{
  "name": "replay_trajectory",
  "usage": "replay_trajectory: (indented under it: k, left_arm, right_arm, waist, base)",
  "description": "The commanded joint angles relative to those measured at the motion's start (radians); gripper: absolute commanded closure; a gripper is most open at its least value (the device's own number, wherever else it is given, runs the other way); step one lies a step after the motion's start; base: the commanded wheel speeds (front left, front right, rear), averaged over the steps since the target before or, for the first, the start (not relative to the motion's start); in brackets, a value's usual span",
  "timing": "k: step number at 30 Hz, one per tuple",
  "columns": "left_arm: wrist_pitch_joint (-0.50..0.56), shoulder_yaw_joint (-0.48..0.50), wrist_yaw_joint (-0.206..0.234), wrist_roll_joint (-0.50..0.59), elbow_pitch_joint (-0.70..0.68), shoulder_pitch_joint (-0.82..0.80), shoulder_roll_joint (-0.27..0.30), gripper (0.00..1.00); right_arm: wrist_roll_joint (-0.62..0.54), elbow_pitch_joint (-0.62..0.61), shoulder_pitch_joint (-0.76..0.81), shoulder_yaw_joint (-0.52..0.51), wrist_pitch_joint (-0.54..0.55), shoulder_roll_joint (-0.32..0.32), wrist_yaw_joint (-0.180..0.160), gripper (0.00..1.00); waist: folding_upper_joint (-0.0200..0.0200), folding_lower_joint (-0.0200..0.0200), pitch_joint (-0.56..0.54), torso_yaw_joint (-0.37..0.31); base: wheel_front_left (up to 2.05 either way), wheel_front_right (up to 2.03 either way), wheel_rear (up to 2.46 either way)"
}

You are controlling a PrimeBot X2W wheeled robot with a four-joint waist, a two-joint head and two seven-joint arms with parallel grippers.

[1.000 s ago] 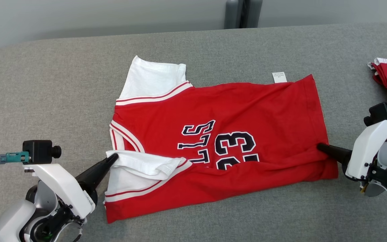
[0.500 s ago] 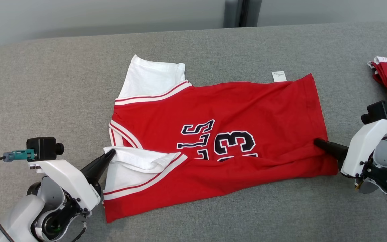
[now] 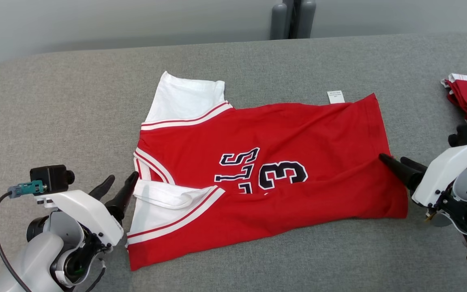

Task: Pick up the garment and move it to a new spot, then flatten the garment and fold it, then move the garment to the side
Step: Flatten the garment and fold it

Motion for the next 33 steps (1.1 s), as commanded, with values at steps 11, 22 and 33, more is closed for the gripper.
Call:
replay_trajectory:
  k: [11, 22, 33]
  left_arm:
    - [-0.277, 0.072, 0.101, 0.105, 0.022, 0.036, -0.087, 0.00]
    - [-0.298, 0.319, 0.148, 0.391, -0.074, 0.210, -0.250, 0.00]
    - [-0.299, 0.402, 0.125, 0.591, 0.069, 0.371, -0.377, 0.00]
  right_arm:
    - [-0.203, -0.012, 0.057, -0.031, -0.379, 0.000, 0.000, 0.00]
    - [-0.492, -0.096, 0.212, -0.128, -0.640, 0.100, 0.000, 0.00]
    - [-0.652, -0.252, 0.375, -0.287, -0.658, 0.257, 0.000, 0.00]
  waist:
    - [-0.0001, 0.0000, -0.059, -0.004]
    - [-0.0001, 0.0000, -0.087, -0.019]
    - [-0.0001, 0.0000, -0.124, -0.034]
  base:
    - [0.00, 0.00, 0.00]
    - [0.00, 0.00, 0.00]
    - [0.00, 0.00, 0.00]
